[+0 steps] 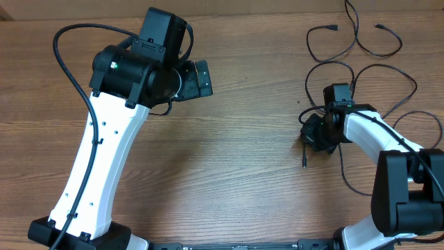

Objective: Untangle cables

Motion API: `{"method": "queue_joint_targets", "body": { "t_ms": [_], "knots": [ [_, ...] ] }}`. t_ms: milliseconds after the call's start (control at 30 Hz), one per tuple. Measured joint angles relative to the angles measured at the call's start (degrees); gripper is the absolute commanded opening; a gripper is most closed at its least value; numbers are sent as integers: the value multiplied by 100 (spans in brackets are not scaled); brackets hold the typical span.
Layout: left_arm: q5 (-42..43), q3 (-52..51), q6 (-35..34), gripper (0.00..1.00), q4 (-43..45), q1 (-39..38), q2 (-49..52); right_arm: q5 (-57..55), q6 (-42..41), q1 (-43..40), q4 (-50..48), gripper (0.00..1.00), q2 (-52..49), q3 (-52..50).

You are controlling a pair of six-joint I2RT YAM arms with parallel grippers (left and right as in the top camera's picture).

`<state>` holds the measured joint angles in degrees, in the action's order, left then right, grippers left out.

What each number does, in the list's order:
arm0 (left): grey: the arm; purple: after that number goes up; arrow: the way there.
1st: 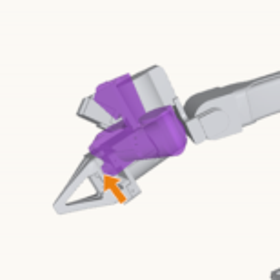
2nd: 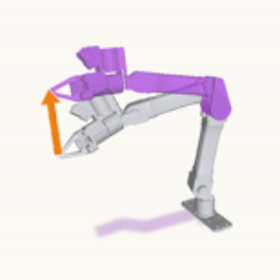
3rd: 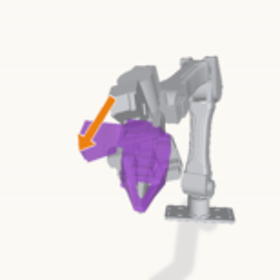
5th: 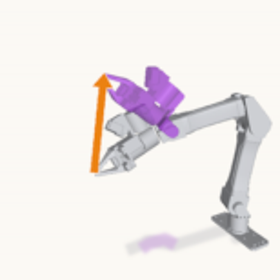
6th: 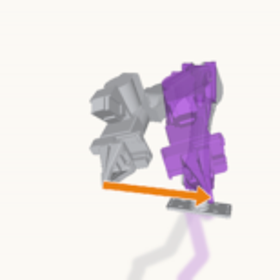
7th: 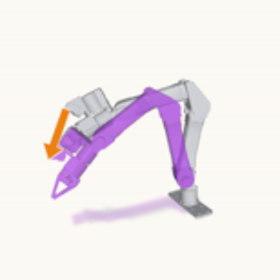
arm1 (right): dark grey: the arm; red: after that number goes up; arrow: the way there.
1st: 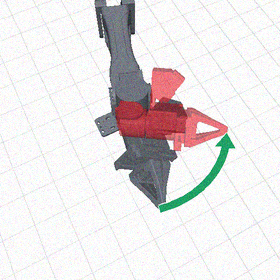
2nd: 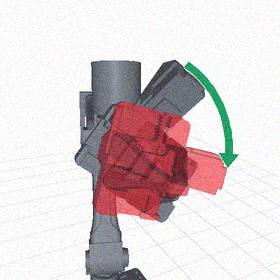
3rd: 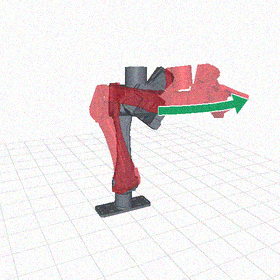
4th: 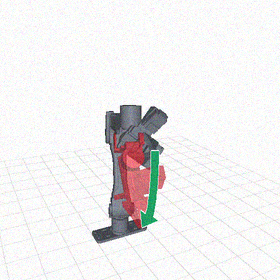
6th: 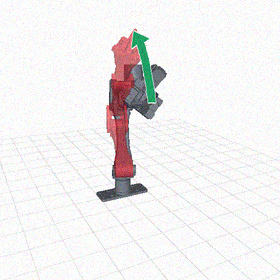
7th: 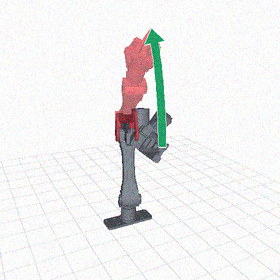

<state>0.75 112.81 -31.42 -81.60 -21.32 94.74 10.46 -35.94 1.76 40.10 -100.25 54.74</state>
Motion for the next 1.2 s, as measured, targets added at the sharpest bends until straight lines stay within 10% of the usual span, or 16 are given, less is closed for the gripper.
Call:
{"method": "queue_joint_targets", "body": {
  "t_ms": [867,1033,1200],
  "knots": [
    [0,0,0,100,39,0,0,-1307,2041,101,1342,5,-170,815],
    [0,0,0,100,22,0,0,-1388,1705,120,1220,24,-254,605],
    [0,0,0,100,63,0,0,-1386,1469,238,1241,85,-258,538]
  ]
}}
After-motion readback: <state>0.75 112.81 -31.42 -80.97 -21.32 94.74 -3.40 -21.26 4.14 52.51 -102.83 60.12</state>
